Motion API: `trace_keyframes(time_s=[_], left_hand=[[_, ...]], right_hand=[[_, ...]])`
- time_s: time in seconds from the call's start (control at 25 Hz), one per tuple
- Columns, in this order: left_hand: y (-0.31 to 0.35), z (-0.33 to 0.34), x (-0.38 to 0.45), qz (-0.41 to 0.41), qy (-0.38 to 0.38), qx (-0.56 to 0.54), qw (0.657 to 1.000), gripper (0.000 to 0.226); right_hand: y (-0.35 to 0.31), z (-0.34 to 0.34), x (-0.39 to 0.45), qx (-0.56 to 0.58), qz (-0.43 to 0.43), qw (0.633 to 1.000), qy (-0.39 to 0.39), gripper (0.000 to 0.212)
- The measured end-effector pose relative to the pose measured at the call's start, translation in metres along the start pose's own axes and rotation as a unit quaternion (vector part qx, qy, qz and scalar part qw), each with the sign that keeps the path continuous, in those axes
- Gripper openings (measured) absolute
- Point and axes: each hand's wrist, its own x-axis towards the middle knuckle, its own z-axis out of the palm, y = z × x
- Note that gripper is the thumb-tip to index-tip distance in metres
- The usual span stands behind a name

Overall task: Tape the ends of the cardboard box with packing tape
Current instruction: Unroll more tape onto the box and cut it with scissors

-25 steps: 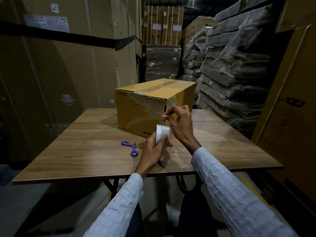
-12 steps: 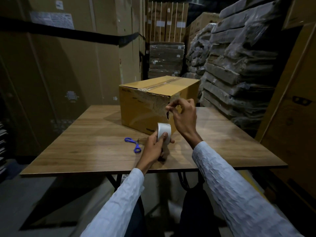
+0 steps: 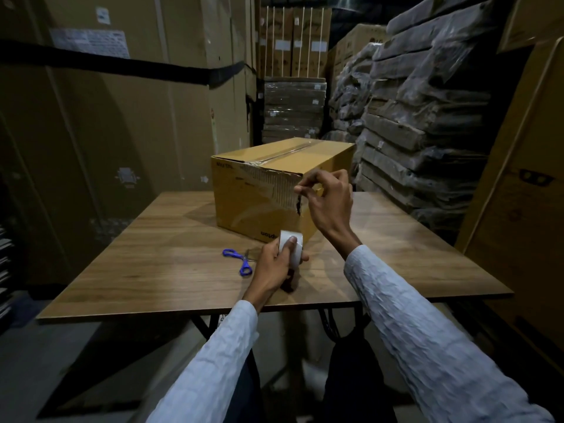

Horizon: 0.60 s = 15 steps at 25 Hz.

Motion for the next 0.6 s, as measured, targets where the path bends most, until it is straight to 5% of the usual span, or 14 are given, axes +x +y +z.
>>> trace_keyframes(time_s=[0.6], left_hand=[[-0.0007,0.0018,-0.0010,0.009,-0.003,-0.002,1.000,0.028]], right_hand=[[0.0037,0.0002,0.0057,-0.038,-0.014,0.999,-0.008,0.011]])
